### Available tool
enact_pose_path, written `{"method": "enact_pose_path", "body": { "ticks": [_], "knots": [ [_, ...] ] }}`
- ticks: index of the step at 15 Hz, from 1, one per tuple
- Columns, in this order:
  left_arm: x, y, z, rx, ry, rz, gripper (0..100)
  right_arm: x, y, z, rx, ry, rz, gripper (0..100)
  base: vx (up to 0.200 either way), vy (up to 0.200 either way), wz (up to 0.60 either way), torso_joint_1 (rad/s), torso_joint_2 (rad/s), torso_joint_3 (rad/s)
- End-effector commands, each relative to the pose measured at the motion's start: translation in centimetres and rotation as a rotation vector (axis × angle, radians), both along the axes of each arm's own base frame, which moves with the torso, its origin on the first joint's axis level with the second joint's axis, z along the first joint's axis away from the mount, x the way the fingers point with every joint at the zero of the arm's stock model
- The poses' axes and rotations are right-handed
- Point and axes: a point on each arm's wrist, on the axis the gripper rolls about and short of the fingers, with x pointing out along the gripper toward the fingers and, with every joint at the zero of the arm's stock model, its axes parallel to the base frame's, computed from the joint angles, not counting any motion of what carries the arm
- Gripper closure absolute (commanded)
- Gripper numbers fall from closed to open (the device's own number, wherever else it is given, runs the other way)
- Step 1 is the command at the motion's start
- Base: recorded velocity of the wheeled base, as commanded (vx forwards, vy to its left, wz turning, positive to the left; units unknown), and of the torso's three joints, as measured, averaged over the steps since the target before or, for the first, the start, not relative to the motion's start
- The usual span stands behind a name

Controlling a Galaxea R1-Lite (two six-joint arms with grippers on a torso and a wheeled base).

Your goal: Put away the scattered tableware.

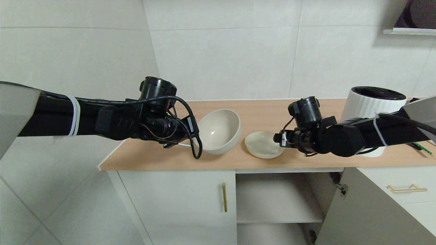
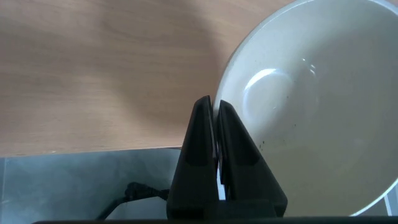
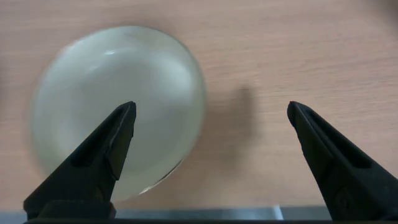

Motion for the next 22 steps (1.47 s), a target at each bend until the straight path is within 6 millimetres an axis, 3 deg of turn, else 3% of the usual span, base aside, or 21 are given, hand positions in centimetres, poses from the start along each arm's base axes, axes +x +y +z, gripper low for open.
{"method": "enact_pose_path", "body": {
  "ticks": [1, 11, 12, 19, 22],
  "knots": [
    [-0.2, 0.1, 0.4, -0.003, -0.008, 0.000, 100, 0.6, 0.1, -1.4, -0.014, 0.028, -0.004, 0, 0.000, 0.000, 0.00, 0.000, 0.00, 0.000],
    [-0.2, 0.0, 0.2, -0.001, -0.002, 0.001, 100, 1.8, 0.0, -2.6, -0.008, 0.038, -0.017, 0, 0.000, 0.000, 0.00, 0.000, 0.00, 0.000],
    [-0.2, 0.0, 0.2, -0.001, -0.002, 0.001, 100, 1.9, 0.0, -2.5, -0.002, 0.035, -0.021, 100, 0.000, 0.000, 0.00, 0.000, 0.00, 0.000],
    [-0.3, 0.1, 0.4, -0.003, -0.008, 0.001, 100, 1.9, 0.0, -2.1, 0.027, 0.025, -0.032, 100, 0.000, 0.000, 0.00, 0.000, 0.00, 0.000],
    [-2.3, 0.9, 2.2, -0.014, -0.037, 0.000, 100, 0.8, -0.7, -0.6, 0.044, 0.009, -0.041, 100, 0.000, 0.000, 0.00, 0.000, 0.00, 0.000]
  ]
}}
